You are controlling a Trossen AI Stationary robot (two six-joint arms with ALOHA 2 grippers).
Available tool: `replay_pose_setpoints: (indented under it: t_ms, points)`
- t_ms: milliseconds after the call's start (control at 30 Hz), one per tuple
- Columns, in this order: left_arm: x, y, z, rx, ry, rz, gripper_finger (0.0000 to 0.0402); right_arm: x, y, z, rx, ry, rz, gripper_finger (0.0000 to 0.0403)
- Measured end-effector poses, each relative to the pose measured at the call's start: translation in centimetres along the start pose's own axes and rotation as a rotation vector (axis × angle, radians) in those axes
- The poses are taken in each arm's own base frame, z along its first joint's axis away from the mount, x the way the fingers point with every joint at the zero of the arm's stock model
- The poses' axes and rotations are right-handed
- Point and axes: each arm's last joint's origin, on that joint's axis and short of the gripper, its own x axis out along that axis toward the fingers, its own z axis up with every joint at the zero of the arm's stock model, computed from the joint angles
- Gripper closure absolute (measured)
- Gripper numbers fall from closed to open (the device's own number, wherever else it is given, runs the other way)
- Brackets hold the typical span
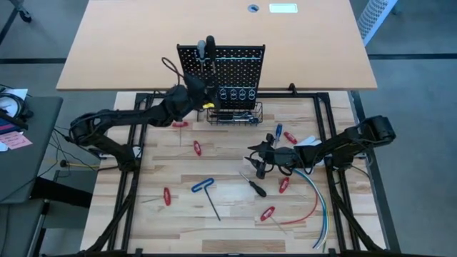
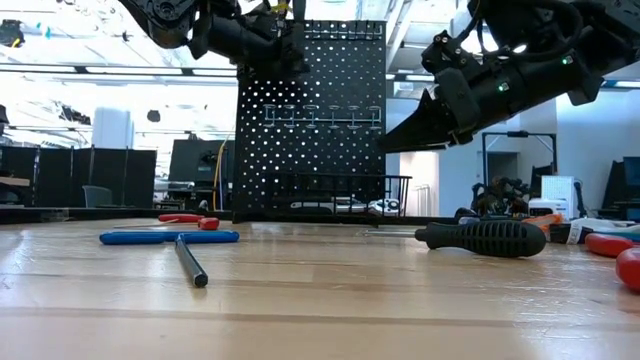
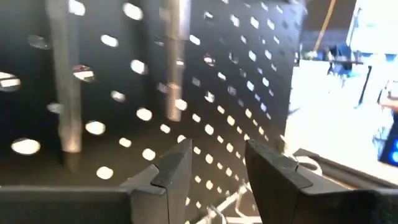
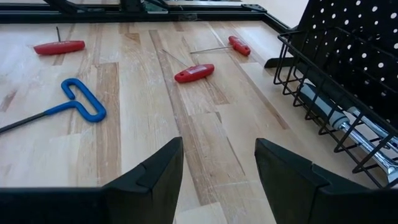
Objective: Hang tools onto peg board
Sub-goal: Hang the black screwdriver on the pegboard
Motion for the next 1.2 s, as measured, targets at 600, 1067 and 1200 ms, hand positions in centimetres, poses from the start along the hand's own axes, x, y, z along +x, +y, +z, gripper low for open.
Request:
replay_pose_setpoints:
  t_ms: [600,1067,1200]
  points:
    - [-11.3,-6.0,-1.2,0.453,0.531,-0.409,0.0256,-0.1,0.7,-1.1,-0.055,0.122,0.269,0.0198]
    - [-15.3,-12.9,-12.4,0.354,0.333,-0.911,0.0256,-3.9,5.8,3.7,-0.110,0.806,0.326,0.0198]
    - [-12.3,-14.8,-14.4,0.377,0.396,-1.057,0.0256,-5.7,6.6,4.9,-0.014,0.920,0.244,0.0204]
